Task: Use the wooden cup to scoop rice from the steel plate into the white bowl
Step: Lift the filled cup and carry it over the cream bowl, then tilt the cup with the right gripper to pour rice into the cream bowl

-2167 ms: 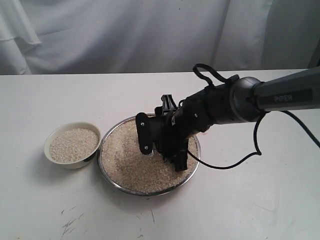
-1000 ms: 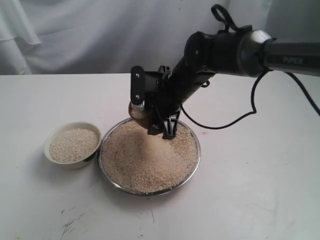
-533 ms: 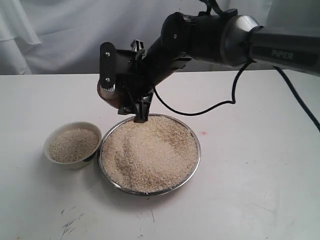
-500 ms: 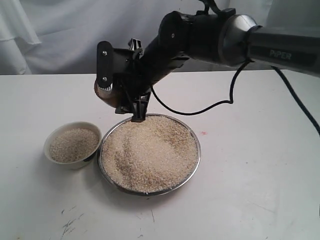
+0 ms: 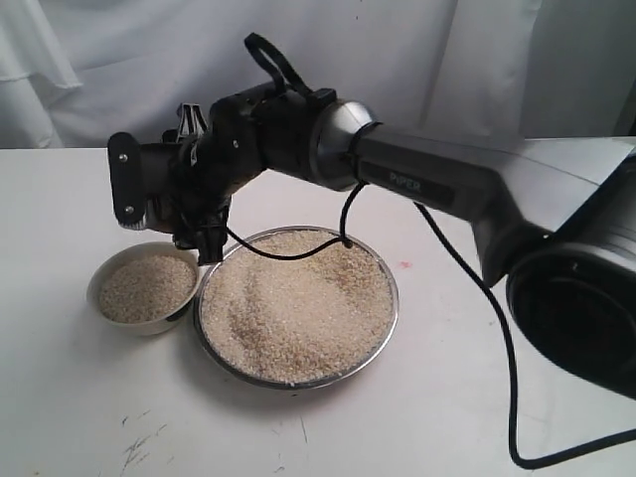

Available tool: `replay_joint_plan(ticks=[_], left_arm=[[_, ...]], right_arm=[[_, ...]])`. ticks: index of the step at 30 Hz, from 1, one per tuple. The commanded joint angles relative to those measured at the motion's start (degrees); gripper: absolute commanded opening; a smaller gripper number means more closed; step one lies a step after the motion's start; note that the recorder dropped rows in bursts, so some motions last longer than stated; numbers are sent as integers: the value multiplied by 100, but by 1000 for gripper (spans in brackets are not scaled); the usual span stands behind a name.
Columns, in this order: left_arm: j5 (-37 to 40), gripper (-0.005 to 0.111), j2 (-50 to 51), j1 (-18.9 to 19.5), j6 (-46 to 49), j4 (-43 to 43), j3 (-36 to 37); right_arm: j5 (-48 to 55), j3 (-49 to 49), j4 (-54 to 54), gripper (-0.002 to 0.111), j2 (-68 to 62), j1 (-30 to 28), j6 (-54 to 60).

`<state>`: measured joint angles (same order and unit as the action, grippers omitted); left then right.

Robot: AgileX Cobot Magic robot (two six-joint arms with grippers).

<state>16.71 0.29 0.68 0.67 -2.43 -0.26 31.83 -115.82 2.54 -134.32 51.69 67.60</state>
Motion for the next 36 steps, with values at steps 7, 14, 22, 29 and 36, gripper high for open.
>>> replay_joint_plan(ticks=[7,14,22,29,36], left_arm=[[-36,0,-29,-9,-18,-4,26],[-36,0,-29,-9,-18,-4,26],[-36,0,-29,-9,-18,-4,26],[-36,0,-29,-9,-18,-4,26],[-36,0,-29,-9,-18,-4,26]], right_arm=[[-379,-63,-1434,0,-59,200,-404],[-583,-63,-1933,0,-98,305,-419],[-719,-63,-2363,0,-327,436,-482],[-786,-63,-3523,0,-489,547,-740],[-893,-63,-4432,0,-504,660,-1091]])
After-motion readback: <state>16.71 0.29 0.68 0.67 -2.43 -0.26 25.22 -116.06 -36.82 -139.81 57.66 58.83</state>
